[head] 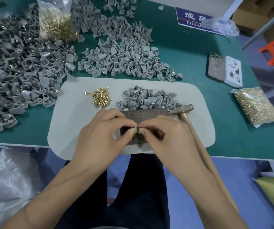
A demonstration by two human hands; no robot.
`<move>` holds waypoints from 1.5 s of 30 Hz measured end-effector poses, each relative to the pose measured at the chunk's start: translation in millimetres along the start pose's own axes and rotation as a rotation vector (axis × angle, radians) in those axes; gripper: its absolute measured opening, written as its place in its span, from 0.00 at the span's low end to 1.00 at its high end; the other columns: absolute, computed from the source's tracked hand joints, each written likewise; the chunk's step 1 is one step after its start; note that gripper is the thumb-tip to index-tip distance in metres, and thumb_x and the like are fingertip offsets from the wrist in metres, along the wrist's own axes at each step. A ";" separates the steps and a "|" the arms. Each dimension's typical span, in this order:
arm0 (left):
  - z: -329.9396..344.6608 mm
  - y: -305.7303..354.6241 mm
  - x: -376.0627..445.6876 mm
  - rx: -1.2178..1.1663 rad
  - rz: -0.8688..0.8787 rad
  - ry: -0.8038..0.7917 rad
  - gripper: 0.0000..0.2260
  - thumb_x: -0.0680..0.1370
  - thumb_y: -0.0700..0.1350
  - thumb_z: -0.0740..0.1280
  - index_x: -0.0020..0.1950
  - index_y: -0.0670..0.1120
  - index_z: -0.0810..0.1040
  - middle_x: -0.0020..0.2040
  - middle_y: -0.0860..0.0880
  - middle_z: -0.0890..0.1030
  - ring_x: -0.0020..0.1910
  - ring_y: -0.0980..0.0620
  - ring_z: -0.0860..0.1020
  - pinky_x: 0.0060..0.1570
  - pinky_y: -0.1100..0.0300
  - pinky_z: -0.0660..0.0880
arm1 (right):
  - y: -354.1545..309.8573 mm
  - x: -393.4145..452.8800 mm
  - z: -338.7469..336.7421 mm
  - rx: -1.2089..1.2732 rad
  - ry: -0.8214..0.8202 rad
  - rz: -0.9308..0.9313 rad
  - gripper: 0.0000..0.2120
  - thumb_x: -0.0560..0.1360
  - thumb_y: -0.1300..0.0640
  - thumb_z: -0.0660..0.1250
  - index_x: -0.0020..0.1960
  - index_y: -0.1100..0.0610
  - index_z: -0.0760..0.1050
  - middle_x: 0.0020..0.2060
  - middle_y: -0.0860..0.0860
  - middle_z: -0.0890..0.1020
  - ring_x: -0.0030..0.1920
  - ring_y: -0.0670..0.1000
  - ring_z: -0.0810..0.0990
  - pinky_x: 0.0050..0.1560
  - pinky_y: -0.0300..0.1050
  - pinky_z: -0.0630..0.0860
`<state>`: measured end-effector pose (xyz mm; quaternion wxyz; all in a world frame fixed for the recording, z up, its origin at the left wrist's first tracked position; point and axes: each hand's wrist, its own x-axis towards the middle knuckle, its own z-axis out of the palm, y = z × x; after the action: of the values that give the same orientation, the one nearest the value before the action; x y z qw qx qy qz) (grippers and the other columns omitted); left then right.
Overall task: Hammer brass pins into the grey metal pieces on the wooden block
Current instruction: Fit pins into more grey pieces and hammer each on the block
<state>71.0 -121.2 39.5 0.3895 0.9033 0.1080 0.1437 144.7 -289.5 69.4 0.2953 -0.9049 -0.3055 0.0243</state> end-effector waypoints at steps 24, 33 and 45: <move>-5.6 2.2 5.7 0.140 0.119 -0.009 0.02 0.74 0.53 0.75 0.46 0.58 0.86 0.41 0.60 0.78 0.47 0.54 0.73 0.35 0.54 0.73 | 3.3 -36.2 -47.0 0.091 -0.048 0.140 0.14 0.84 0.39 0.52 0.50 0.40 0.74 0.31 0.47 0.72 0.31 0.49 0.68 0.32 0.45 0.69; -5.9 -0.9 7.2 0.140 0.132 -0.004 0.02 0.72 0.52 0.76 0.44 0.59 0.86 0.40 0.60 0.78 0.46 0.54 0.72 0.33 0.54 0.73 | -13.6 -46.7 -32.7 0.024 0.024 0.200 0.18 0.84 0.39 0.49 0.61 0.43 0.75 0.30 0.44 0.71 0.31 0.51 0.67 0.29 0.49 0.65; -5.7 -3.8 10.6 0.106 0.131 -0.018 0.03 0.72 0.53 0.76 0.43 0.59 0.85 0.40 0.61 0.78 0.46 0.55 0.73 0.35 0.52 0.75 | -10.5 -45.1 -38.0 -0.105 0.049 0.220 0.18 0.85 0.40 0.50 0.64 0.43 0.75 0.30 0.40 0.72 0.29 0.49 0.66 0.28 0.46 0.67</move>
<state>78.7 -111.6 42.4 0.3319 0.9290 0.0527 0.1548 110.9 -328.2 100.3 0.2503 -0.9476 -0.1979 0.0183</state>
